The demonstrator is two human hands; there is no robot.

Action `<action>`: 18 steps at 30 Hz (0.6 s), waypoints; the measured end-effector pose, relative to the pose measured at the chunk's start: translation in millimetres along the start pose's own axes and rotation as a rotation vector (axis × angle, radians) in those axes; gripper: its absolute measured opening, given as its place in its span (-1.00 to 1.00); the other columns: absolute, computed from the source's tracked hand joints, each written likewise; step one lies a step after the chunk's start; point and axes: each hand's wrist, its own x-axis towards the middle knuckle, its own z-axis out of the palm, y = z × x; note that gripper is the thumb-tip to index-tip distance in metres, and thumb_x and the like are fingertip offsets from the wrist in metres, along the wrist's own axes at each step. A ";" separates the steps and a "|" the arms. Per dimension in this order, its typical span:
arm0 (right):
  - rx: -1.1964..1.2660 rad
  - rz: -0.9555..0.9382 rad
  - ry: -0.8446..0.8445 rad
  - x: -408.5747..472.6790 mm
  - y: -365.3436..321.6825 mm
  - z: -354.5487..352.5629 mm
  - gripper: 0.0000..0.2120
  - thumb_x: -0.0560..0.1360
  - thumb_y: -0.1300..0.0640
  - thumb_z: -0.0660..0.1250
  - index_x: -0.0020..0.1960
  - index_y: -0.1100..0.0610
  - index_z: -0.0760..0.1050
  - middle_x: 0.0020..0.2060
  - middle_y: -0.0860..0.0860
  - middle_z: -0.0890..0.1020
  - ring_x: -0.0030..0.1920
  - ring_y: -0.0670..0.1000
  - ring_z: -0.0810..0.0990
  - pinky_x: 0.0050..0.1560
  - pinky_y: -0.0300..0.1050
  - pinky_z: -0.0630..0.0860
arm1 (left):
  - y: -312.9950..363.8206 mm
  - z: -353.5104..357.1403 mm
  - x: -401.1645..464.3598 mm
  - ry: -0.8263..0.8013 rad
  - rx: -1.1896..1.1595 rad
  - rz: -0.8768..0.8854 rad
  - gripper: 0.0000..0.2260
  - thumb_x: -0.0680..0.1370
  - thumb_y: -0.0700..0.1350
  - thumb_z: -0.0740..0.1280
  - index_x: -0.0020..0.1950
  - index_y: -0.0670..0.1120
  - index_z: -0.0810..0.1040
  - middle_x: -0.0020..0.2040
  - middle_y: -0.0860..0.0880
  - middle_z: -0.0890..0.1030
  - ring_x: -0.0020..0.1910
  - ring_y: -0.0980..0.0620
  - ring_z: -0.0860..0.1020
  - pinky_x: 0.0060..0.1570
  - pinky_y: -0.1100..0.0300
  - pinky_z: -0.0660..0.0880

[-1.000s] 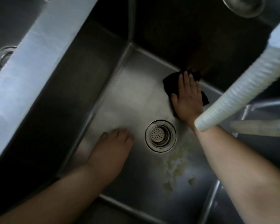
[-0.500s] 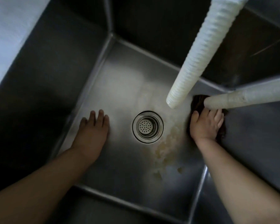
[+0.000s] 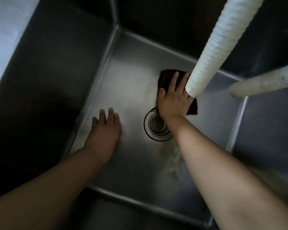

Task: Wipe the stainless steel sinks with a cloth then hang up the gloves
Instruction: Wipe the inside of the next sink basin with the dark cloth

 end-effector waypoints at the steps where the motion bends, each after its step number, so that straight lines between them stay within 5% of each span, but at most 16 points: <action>1: -0.014 -0.055 -0.004 -1.3 -10.0 0.7 -0.30 0.50 -0.17 -0.07 0.55 0.13 -0.05 0.52 0.24 0.03 0.51 0.26 -0.05 0.43 0.25 -0.14 | 0.1 -0.5 0.0 -0.003 0.003 -0.001 -0.27 0.56 -0.15 0.27 0.51 -0.25 -0.18 0.52 -0.30 -0.14 0.48 -0.34 -0.02 0.42 -0.15 0.12; 10: -0.120 -0.555 -0.122 -29.3 -2.9 -6.8 -0.39 0.56 -0.13 -0.09 0.55 0.06 -0.08 0.54 0.14 -0.01 0.52 0.17 -0.12 0.48 0.12 -0.21 | 2.7 -3.6 -4.0 -0.016 0.004 -0.011 -0.25 0.56 -0.15 0.29 0.52 -0.24 -0.18 0.53 -0.28 -0.13 0.49 -0.33 -0.03 0.41 -0.13 0.15; 18: -0.120 -0.360 -0.123 -24.7 89.1 -19.5 -0.39 0.58 -0.15 -0.05 0.56 0.04 -0.10 0.54 0.12 -0.05 0.53 0.13 -0.14 0.48 0.07 -0.20 | 1.5 -2.7 -4.0 -0.033 -0.004 -0.013 -0.18 0.51 -0.08 0.35 0.52 -0.21 -0.17 0.53 -0.26 -0.13 0.49 -0.31 -0.02 0.40 -0.11 0.17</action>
